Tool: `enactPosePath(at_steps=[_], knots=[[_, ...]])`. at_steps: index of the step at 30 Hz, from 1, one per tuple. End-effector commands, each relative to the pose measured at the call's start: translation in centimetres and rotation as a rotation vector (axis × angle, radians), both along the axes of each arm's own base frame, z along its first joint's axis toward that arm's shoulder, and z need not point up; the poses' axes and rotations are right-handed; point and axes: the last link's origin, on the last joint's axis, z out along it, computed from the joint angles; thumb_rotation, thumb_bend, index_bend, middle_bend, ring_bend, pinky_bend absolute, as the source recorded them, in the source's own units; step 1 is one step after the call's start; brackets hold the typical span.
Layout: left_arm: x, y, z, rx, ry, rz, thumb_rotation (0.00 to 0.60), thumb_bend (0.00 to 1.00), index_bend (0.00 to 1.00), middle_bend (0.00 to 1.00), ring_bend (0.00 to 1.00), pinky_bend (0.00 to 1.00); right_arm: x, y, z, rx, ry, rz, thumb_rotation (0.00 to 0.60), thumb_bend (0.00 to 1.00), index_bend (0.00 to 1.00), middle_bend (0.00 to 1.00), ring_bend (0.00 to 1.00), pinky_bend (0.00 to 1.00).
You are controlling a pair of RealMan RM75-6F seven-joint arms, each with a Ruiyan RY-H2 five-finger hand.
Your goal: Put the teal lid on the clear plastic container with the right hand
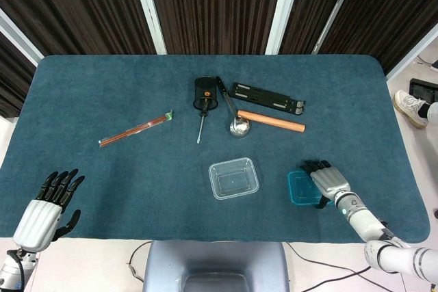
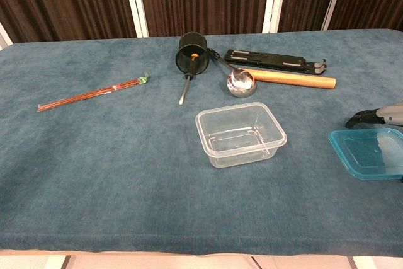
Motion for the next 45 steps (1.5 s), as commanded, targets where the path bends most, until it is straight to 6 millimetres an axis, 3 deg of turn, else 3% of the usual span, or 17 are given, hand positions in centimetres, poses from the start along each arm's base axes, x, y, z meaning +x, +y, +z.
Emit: enactPosePath(at_steps=[1,9,20,45], knots=[[-0.01,0.01,0.04,0.001,-0.002,0.0,0.6,0.44,0.0,0.0,0.0,0.02,-0.05,0.01,-0.06,0.001,0.005,-0.002,0.6,0.19,0.05,0.0,0.0,0.0],[-0.01,0.01,0.03,-0.002,-0.002,0.0,0.6,0.44,0.0,0.0,0.0,0.02,-0.06,0.03,-0.17,0.005,0.013,-0.009,0.6,0.19,0.1,0.0,0.0,0.0],[0.01,-0.08,0.13,0.0,-0.006,-0.003,0.6,0.44,0.0,0.0,0.0,0.02,0.37,0.19,0.22,-0.011,0.015,-0.001,0.6,0.19,0.36,0.0,0.0,0.0],[0.03,-0.16,0.32,0.006,-0.014,-0.007,0.6,0.44,0.0,0.0,0.0,0.02,0.01,0.56,-0.47,-0.029,0.017,0.023,0.6,0.19,0.44,0.06,0.0,0.03]])
